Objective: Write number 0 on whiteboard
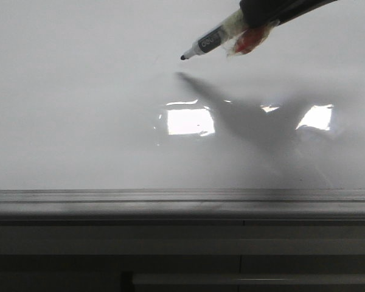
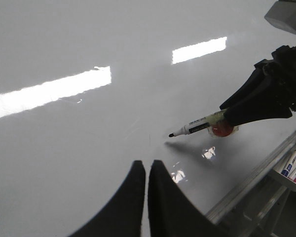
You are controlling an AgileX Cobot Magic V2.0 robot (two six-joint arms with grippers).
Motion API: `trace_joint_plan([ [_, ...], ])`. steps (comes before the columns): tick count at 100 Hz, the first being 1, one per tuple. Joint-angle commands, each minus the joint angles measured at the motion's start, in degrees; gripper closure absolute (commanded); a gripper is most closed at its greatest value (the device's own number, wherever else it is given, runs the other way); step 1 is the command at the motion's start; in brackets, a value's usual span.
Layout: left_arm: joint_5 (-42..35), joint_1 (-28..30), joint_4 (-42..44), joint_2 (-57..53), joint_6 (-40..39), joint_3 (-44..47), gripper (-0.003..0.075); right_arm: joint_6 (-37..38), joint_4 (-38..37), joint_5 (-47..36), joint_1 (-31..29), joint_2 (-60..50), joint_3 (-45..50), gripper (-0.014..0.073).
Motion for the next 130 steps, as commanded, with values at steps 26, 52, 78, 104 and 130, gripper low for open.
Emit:
trace_joint_plan([
  [26,-2.71,0.08,1.28,0.4,-0.53,-1.44,0.074,0.15,-0.11,-1.74,-0.34,2.25,-2.09,0.0647],
  [52,-2.71,0.08,1.28,0.4,-0.53,-1.44,0.074,0.15,-0.11,3.07,-0.34,2.33,-2.09,0.0647],
  [78,-2.71,0.08,1.17,0.4,-0.53,-1.44,0.074,0.15,-0.15,8.72,-0.34,2.33,-2.09,0.0647],
  [104,-2.71,0.08,0.79,0.4,-0.53,-1.44,0.074,4.32,-2.97,12.07,-0.34,2.2,-2.09,0.0646],
  [130,-2.6,0.08,0.79,0.4,-0.53,-1.44,0.074,15.5,-16.39,16.46,-0.34,0.7,-2.09,0.0647],
])
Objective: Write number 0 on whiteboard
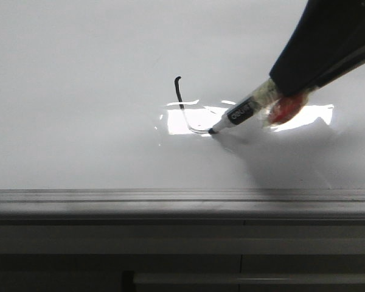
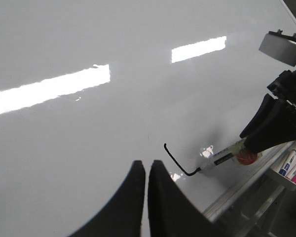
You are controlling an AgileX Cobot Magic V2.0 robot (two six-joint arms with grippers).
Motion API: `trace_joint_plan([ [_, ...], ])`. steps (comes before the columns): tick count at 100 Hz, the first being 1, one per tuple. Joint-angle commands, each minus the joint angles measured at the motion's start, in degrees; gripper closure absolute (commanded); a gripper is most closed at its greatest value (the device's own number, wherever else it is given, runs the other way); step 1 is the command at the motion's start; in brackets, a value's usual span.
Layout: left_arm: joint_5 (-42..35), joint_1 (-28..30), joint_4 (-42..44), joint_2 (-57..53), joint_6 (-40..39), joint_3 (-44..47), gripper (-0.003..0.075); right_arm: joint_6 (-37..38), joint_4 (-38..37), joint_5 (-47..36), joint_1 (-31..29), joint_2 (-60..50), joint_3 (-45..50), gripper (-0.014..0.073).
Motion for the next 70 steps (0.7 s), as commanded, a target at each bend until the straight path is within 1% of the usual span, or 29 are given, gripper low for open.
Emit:
trace_joint_plan([
  [1,-2.6,0.08,1.37,0.4,-0.43,-1.44,0.074,4.34,-10.32,0.9,-0.9,-0.87,-0.96,0.0647],
  [30,-2.6,0.08,1.37,0.4,-0.43,-1.44,0.074,12.85,-21.24,1.03,-0.9,-2.52,-0.96,0.0647],
  [53,-2.6,0.08,1.37,0.4,-0.43,-1.44,0.074,16.08,-24.77,-1.25,-0.99,-2.52,-0.96,0.0647],
  [70,-2.6,0.08,1.37,0.4,-0.43,-1.44,0.074,17.09,-25.75,-2.2,-0.99,-1.71,-1.83,0.0647],
])
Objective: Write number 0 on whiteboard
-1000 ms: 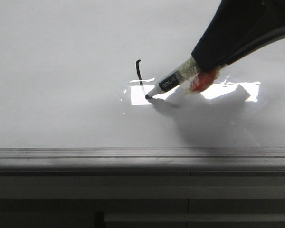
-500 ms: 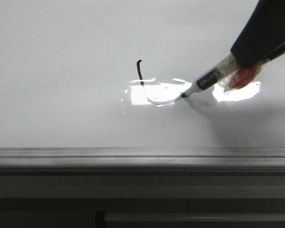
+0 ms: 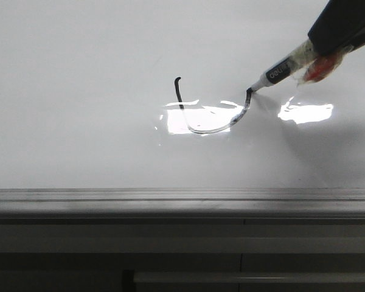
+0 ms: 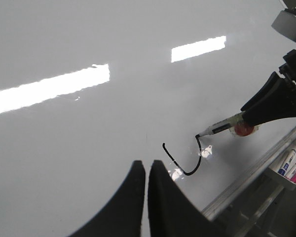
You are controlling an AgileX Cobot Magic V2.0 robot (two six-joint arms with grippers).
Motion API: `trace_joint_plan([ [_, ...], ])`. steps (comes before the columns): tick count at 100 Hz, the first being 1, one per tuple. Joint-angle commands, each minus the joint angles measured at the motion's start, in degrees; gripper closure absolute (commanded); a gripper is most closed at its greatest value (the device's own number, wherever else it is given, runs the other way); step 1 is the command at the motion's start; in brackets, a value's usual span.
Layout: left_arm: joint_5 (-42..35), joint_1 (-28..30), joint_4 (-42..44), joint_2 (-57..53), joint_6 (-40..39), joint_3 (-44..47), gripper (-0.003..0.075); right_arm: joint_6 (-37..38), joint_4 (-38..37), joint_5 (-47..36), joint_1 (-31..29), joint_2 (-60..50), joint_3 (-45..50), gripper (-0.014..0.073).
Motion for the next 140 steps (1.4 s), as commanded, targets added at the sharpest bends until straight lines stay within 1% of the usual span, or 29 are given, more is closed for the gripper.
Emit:
trace_joint_plan([
  [1,-2.6,0.08,1.37,0.4,-0.43,-1.44,0.074,1.56,-11.08,-1.6,-1.25,1.62,-1.86,0.0647],
  [36,-2.6,0.08,1.37,0.4,-0.43,-1.44,0.074,1.56,-10.83,-2.35,-1.14,8.12,-7.91,0.0647],
  [56,-2.6,0.08,1.37,0.4,-0.43,-1.44,0.074,1.56,-10.16,-3.47,-0.33,9.65,-8.35,0.0647],
  [79,-2.7,0.08,1.37,0.4,-0.43,-1.44,0.074,1.56,-10.04,-3.91,4.06,9.8,-8.35,0.0647],
  [103,-2.79,0.08,0.47,0.4,-0.43,-1.44,0.074,1.56,-8.16,-2.36,6.24,11.28,-8.35,0.0647],
  [140,-2.79,0.08,0.47,0.4,-0.43,-1.44,0.074,1.45,-5.73,-1.75,7.04,11.57,-8.35,0.0647],
])
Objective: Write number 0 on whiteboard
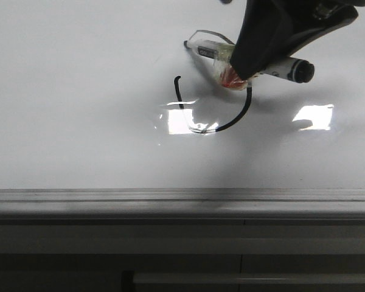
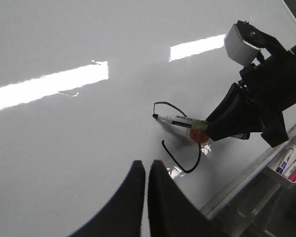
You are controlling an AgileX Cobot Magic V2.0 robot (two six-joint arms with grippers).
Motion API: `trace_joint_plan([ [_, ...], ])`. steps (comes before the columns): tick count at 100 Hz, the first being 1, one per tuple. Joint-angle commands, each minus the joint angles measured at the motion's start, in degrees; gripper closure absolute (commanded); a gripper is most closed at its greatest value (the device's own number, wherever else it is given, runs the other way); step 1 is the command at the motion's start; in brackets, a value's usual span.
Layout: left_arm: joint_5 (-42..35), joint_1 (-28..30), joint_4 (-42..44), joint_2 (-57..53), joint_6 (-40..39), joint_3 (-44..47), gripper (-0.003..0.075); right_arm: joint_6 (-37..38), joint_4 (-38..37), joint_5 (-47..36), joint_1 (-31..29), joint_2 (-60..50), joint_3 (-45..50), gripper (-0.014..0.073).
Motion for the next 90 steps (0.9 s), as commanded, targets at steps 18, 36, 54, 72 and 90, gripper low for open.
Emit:
trace_joint_plan([
  [18,-2.7,0.08,1.37,0.4,-0.43,-1.56,0.074,-0.31,0.58,0.56,0.08,-0.77,-1.13,0.065],
  [36,-2.7,0.08,1.37,0.4,-0.43,-1.56,0.074,-1.23,1.04,2.18,1.46,-0.77,-1.13,0.0652],
  [54,-2.7,0.08,1.37,0.4,-0.43,-1.56,0.074,-1.67,2.01,2.65,1.56,-0.77,-1.13,0.0652],
  [72,-2.7,0.08,1.37,0.4,-0.43,-1.56,0.074,-3.11,3.5,3.13,1.56,-0.77,-1.13,0.0652],
  [90,-2.7,0.08,1.37,0.4,-0.43,-1.56,0.074,-4.18,5.06,3.41,1.56,-0.77,-1.13,0.0652],
])
